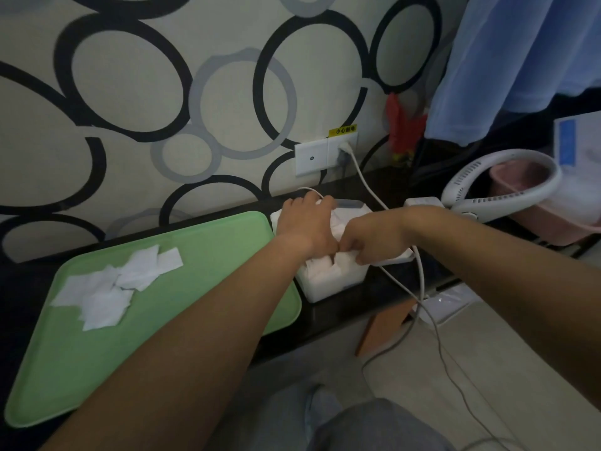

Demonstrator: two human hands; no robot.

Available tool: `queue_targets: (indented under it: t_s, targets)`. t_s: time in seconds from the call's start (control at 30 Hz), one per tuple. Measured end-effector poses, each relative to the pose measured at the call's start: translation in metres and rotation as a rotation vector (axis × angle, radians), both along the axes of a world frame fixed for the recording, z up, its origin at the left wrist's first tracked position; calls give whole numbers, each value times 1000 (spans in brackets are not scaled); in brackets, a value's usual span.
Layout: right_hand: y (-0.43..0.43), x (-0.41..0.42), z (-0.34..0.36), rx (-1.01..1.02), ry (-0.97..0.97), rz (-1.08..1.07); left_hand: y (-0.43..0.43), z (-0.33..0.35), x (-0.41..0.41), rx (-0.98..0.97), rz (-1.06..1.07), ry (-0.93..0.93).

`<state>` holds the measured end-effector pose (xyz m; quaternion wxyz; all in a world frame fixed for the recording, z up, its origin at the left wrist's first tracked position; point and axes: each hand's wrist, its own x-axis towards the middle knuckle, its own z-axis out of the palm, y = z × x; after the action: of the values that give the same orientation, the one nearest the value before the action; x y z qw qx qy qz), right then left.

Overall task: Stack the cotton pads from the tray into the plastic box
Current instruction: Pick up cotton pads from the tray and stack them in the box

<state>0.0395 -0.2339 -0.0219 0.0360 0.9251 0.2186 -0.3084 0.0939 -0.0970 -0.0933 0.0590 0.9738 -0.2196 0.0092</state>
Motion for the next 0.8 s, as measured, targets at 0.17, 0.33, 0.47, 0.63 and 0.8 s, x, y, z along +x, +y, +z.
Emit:
queue_targets:
  t_s: [0.17, 0.33, 0.47, 0.63, 0.8]
  targets:
    - [3, -4, -13, -8, -157, 32, 1, 2, -1, -9, -8, 20]
    - [-2, -13, -29, 32, -403, 5, 3, 4, -3, -42, 21, 98]
    - [-15, -17, -19, 171, -374, -63, 4, 3, -8, -42, 9, 145]
    - [-9, -15, -20, 114, -363, -49, 17, 17, -7, -259, -22, 291]
    - [-2, -11, -21, 121, -422, -123, 32, 5, -9, -308, -62, 166]
